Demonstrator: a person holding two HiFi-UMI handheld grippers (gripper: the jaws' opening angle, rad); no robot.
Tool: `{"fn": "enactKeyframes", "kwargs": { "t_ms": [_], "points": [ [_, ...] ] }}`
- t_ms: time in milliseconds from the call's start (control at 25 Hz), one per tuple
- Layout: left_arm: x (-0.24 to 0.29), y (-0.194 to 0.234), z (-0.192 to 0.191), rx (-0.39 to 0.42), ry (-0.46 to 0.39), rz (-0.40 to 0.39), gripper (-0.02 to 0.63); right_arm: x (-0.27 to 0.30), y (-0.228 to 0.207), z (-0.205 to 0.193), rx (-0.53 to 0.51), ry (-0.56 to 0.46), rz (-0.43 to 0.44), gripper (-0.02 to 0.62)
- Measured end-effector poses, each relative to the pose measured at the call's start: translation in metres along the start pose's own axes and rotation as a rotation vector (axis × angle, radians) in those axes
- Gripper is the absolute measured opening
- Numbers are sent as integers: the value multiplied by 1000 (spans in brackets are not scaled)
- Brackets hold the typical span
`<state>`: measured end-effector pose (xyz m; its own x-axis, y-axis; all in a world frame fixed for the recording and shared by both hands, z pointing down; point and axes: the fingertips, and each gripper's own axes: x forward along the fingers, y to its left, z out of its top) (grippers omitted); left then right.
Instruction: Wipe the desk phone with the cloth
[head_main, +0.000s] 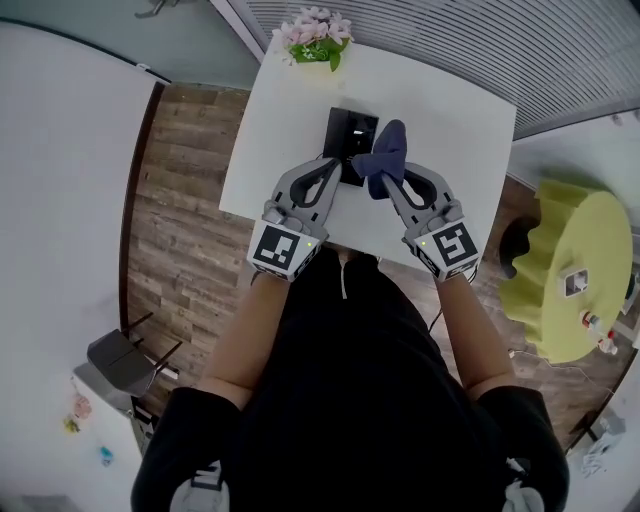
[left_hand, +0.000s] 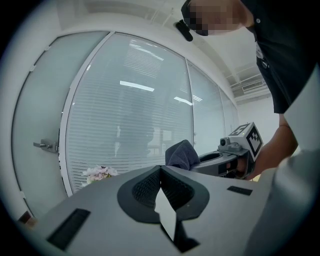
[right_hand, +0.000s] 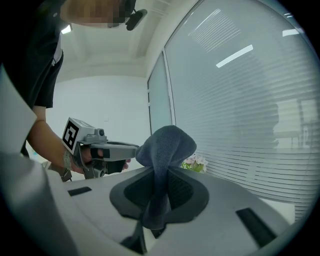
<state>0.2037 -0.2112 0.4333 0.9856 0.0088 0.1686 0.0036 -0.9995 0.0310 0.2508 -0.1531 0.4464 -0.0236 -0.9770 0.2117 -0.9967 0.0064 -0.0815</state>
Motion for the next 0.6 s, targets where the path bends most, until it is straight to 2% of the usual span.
{"fn": "enactKeyframes", "kwargs": {
  "t_ms": [160,400,600],
  "points": [
    [17,17,-22,22,27,-55,9,27,-16,-18,-55,110,-28,63],
    [42,43,-51,4,52,-139,9,67,-40,-52,-144,299,-94,63],
    [56,64,-65,7,67,-191,9,103,-53,-87,-316,471,-109,63]
  ]
}}
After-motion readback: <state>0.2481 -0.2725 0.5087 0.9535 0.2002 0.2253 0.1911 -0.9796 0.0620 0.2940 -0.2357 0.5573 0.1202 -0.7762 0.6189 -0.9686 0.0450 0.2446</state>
